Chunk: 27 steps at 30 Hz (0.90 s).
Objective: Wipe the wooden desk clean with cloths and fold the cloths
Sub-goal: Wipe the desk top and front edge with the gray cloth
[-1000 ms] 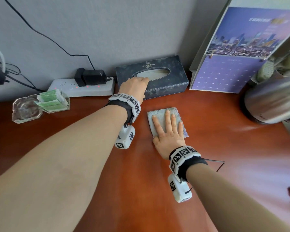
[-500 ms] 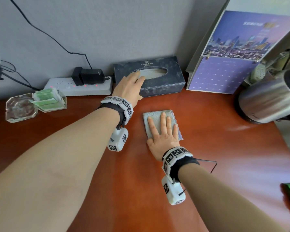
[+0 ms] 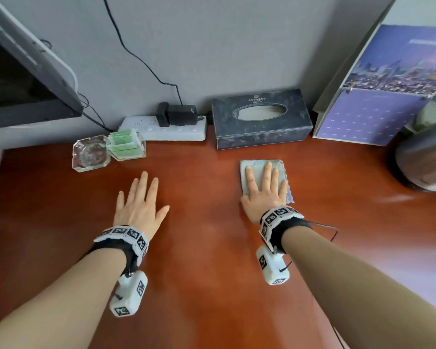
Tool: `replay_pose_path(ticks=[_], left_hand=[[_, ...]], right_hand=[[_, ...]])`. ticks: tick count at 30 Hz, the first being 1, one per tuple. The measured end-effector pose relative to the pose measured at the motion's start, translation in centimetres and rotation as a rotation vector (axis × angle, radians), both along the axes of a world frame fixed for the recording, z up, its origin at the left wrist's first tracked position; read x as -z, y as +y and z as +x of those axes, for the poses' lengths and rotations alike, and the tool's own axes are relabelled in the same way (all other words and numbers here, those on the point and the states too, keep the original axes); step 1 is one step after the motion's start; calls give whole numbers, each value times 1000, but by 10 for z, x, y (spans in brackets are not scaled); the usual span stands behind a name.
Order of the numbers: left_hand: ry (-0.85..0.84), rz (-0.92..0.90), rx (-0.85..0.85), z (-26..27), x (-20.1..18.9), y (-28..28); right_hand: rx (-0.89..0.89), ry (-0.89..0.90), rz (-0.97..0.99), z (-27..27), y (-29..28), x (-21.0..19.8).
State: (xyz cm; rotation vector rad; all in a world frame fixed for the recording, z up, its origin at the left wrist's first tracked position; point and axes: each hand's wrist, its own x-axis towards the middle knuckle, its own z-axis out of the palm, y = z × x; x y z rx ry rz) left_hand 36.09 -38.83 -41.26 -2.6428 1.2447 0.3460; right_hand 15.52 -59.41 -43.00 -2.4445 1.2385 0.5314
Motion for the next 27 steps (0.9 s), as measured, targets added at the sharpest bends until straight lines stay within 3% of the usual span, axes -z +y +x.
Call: replay_pose_path(ticks=[4, 12, 18, 23, 27], left_hand=[[106, 200, -177, -6, 12, 12], [223, 206, -217, -5, 17, 7], [254, 180, -239, -3, 19, 6], [262, 162, -225, -2, 20, 8], [303, 155, -226, -1, 18, 7]], right_hand=[[-48, -8, 1, 35, 15, 0], [-119, 3, 17, 100, 52, -2], [-307, -39, 42, 159, 80, -3], [-376, -5, 53, 134, 59, -2], [-216, 8, 31, 79, 38, 0]])
